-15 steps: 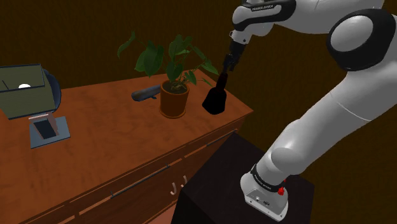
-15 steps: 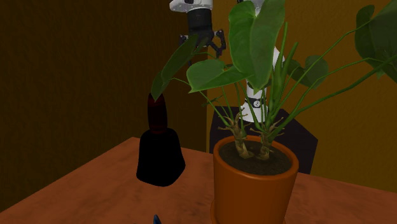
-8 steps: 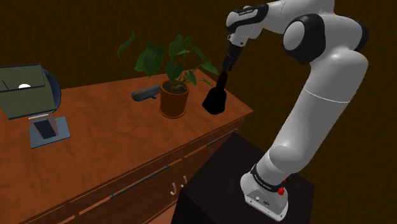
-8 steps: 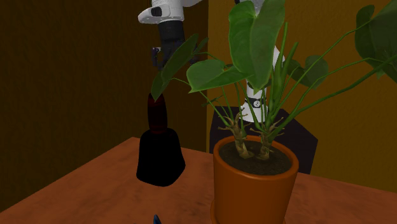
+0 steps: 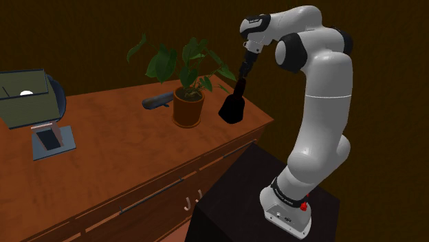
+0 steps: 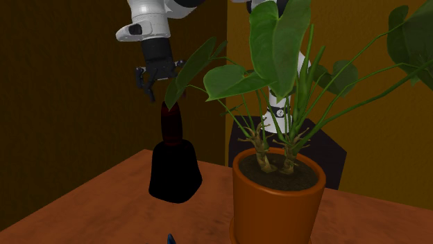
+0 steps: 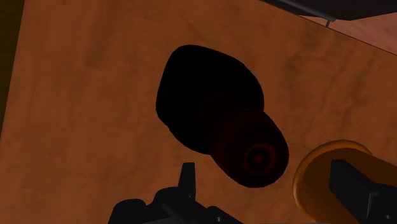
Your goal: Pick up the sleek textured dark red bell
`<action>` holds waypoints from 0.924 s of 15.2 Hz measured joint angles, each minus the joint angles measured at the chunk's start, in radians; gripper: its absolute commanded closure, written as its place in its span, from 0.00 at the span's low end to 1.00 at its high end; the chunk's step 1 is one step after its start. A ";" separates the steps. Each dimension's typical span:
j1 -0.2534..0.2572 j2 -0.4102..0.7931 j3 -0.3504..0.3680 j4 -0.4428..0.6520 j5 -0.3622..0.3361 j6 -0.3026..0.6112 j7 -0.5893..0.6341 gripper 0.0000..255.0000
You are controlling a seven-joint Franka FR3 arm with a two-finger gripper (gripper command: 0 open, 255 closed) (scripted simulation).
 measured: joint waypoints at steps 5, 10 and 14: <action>-0.002 0.023 0.007 -0.035 0.014 0.053 -0.016 0.00; -0.001 0.027 0.010 -0.048 0.019 0.072 -0.020 1.00; 0.000 0.027 0.010 -0.049 0.019 0.073 -0.020 1.00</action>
